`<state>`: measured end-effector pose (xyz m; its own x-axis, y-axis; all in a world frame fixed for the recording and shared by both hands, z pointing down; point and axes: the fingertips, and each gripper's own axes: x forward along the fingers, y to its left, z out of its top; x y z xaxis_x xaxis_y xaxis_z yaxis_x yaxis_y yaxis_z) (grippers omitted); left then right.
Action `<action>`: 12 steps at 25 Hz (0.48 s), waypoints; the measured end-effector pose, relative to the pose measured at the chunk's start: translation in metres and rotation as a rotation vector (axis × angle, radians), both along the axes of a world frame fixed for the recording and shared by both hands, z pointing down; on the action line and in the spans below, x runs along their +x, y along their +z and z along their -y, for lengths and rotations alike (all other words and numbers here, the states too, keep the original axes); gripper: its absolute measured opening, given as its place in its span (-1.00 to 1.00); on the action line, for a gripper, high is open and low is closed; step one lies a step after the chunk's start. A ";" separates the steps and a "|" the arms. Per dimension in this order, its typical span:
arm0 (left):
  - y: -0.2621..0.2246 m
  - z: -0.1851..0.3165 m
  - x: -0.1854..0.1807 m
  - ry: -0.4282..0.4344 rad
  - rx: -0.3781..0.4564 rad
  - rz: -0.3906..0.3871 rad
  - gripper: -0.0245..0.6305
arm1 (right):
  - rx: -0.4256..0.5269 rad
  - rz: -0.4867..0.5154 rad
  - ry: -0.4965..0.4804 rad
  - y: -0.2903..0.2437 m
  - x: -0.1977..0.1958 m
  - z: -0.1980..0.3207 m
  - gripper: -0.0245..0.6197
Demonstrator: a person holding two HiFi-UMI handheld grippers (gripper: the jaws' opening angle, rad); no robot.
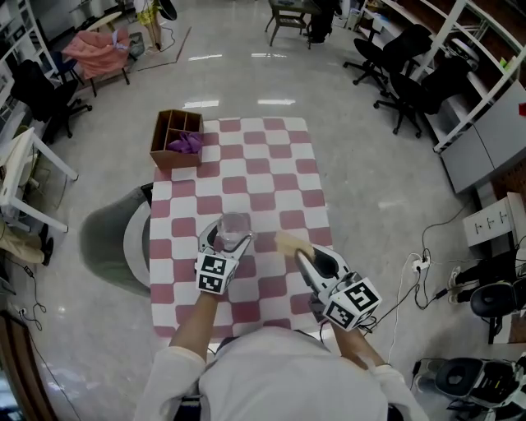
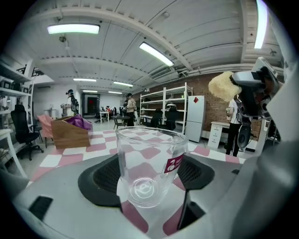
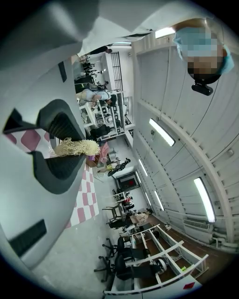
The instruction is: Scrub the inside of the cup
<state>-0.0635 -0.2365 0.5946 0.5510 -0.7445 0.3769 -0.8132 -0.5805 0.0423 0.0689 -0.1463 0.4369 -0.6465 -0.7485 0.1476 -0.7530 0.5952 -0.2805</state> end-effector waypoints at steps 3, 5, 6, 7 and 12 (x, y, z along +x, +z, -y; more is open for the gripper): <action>0.007 0.005 0.001 -0.002 -0.012 -0.015 0.17 | -0.010 -0.005 0.009 0.003 0.002 0.002 -0.66; 0.010 0.007 0.002 0.000 -0.018 -0.021 0.17 | -0.014 -0.010 0.015 0.004 0.003 0.002 -0.66; 0.012 0.008 0.002 0.000 -0.020 -0.024 0.17 | -0.015 -0.012 0.019 0.004 0.003 0.003 -0.66; 0.014 0.009 0.002 -0.001 -0.021 -0.026 0.17 | -0.015 -0.012 0.022 0.005 0.003 0.003 -0.66; 0.019 0.011 0.000 -0.011 -0.026 -0.039 0.17 | -0.019 -0.011 0.028 0.007 0.003 0.004 -0.66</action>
